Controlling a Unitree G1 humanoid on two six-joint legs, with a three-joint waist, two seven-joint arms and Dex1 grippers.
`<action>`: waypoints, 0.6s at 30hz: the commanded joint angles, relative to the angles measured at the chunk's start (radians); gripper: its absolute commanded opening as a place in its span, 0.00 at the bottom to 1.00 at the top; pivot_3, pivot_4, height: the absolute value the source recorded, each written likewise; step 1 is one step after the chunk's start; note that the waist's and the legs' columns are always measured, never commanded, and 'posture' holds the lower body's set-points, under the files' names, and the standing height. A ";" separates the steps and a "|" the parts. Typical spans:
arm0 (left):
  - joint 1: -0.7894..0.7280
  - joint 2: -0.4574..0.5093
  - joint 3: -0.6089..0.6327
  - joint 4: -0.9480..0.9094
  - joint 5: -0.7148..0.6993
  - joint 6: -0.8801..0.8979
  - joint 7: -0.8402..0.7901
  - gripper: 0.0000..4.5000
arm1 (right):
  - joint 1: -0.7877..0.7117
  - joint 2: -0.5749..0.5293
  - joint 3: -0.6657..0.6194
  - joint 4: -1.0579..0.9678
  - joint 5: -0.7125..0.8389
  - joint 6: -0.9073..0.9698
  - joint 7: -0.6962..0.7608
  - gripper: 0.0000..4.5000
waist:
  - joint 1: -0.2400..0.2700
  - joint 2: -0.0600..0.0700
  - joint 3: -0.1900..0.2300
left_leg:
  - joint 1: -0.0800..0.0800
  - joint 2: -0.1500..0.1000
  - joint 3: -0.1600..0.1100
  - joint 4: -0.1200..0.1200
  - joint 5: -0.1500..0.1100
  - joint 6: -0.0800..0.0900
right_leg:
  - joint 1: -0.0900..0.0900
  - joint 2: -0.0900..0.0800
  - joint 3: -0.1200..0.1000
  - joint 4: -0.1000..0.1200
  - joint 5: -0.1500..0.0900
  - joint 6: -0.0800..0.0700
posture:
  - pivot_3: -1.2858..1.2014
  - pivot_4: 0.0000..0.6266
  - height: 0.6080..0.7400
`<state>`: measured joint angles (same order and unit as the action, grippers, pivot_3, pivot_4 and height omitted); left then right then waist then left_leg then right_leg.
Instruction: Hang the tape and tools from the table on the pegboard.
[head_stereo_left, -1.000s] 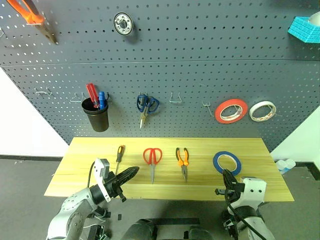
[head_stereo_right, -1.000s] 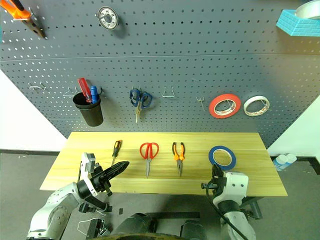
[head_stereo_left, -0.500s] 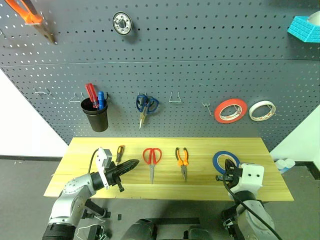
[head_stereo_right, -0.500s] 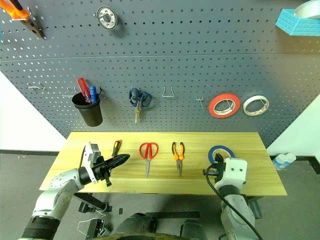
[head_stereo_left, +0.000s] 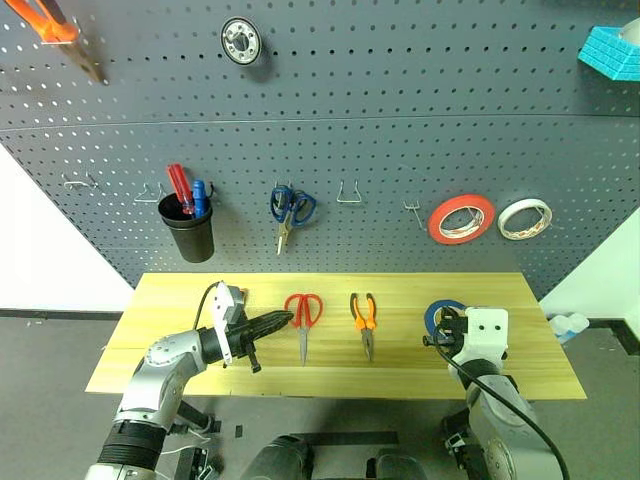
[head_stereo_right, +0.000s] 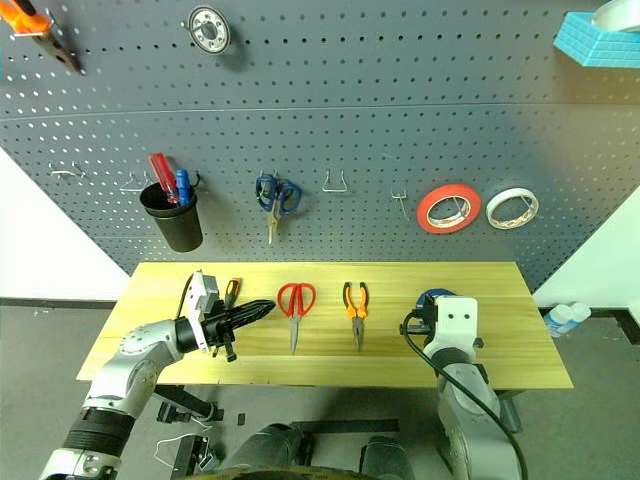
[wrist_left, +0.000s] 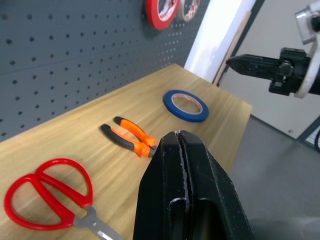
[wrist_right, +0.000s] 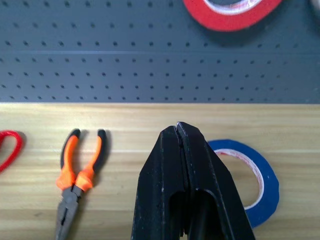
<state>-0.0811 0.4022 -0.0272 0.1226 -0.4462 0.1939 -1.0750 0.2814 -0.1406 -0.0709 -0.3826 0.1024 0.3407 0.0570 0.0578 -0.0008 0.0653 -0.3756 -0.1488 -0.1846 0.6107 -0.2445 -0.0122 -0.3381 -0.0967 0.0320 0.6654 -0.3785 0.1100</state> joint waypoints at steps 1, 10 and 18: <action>-0.014 0.008 -0.010 -0.029 0.005 0.008 -0.001 0.01 | -0.031 -0.010 -0.003 0.004 -0.003 0.005 0.012 0.00 | -0.004 0.000 0.002 | 0.000 0.000 0.000 0.000 0.000 0.000 | 0.000 0.000 0.000 0.000 0.000 0.000 | 0.53 0.10 1.00; -0.026 0.003 -0.024 -0.029 0.018 0.042 0.015 0.09 | -0.092 -0.016 -0.001 0.068 0.007 0.057 0.046 0.08 | -0.020 -0.003 0.014 | 0.000 0.000 0.000 0.000 0.000 0.000 | 0.000 0.000 0.000 0.000 0.000 0.000 | 0.53 0.12 1.00; -0.070 -0.011 -0.032 0.004 0.017 0.078 0.008 0.65 | -0.109 -0.027 0.009 0.095 -0.010 0.082 0.059 0.66 | -0.019 -0.003 0.024 | -0.001 0.000 0.000 0.000 0.000 0.000 | -0.001 0.000 0.000 0.000 0.000 0.000 | 0.53 0.13 1.00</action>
<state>-0.1339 0.3942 -0.0590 0.1219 -0.4253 0.2751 -1.0650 0.1872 -0.1591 -0.0616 -0.2801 0.0996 0.4212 0.1145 0.0383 -0.0034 0.0898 -0.3767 -0.1487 -0.1847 0.6107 -0.2445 -0.0122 -0.3391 -0.0969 0.0318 0.6654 -0.3783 0.1102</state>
